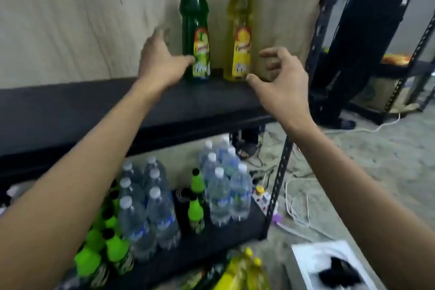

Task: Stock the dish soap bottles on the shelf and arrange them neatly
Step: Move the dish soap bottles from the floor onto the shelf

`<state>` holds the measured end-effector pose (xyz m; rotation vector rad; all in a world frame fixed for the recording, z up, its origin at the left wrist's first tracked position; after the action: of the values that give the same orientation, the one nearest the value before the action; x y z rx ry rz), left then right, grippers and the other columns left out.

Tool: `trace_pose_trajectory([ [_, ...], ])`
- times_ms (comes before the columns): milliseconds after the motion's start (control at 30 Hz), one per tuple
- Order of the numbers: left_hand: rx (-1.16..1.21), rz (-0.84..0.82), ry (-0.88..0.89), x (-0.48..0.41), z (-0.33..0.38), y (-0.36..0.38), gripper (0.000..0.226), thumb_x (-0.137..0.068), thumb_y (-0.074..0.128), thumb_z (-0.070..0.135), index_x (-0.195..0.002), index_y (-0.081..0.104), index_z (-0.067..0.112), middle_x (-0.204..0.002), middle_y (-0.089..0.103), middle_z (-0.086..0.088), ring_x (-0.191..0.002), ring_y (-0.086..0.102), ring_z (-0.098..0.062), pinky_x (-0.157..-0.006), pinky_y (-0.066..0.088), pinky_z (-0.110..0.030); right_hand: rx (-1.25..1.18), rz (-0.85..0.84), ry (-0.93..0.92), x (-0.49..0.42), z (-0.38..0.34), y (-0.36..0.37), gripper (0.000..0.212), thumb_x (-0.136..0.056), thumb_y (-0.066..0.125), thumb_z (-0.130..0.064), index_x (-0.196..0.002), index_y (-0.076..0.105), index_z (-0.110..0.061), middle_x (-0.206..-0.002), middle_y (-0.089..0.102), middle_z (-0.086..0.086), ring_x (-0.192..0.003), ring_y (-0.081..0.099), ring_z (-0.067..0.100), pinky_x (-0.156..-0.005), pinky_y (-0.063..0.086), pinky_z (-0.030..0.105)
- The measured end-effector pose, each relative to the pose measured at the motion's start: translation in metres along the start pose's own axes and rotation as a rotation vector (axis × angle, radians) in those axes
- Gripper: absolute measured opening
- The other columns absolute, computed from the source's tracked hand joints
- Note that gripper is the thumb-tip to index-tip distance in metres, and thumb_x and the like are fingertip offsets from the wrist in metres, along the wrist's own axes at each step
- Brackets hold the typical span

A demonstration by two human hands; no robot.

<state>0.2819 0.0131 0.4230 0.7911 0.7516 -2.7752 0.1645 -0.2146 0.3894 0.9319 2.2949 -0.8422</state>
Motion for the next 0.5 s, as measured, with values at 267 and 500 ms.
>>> trace_pose_trajectory([
  [267,0.046,-0.597,-0.261,0.361,-0.144,0.085,0.03,-0.08,0.076,0.01,-0.098,0.066,0.031,-0.09,0.069,0.009,-0.07,0.067,-0.006,-0.071,0.052,-0.023,0.22,-0.777,0.891,0.37,0.249,0.041,0.024,-0.073,0.082,-0.021,-0.092,0.067,-0.02,-0.085,0.067,0.002,-0.08,0.063,0.016,-0.067,0.051,0.022],
  [500,-0.429,-1.003,-0.515,0.48,-0.31,0.216,0.05,-0.078,0.065,0.006,-0.126,0.058,0.018,-0.13,0.061,-0.003,-0.119,0.059,-0.02,-0.099,0.048,-0.031,0.36,-0.865,1.247,0.483,0.352,0.075,0.071,-0.075,0.081,-0.04,-0.134,0.053,-0.01,-0.131,0.064,0.015,-0.121,0.061,0.031,-0.096,0.051,0.034],
])
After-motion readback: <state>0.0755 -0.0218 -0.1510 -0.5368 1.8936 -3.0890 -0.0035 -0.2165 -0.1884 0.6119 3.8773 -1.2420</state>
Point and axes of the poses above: each hand's wrist, its own x-axis away from the middle knuckle, its own y-axis out of the palm, z = x × y, the point moved 7 cm from there along -x, towards the middle knuckle
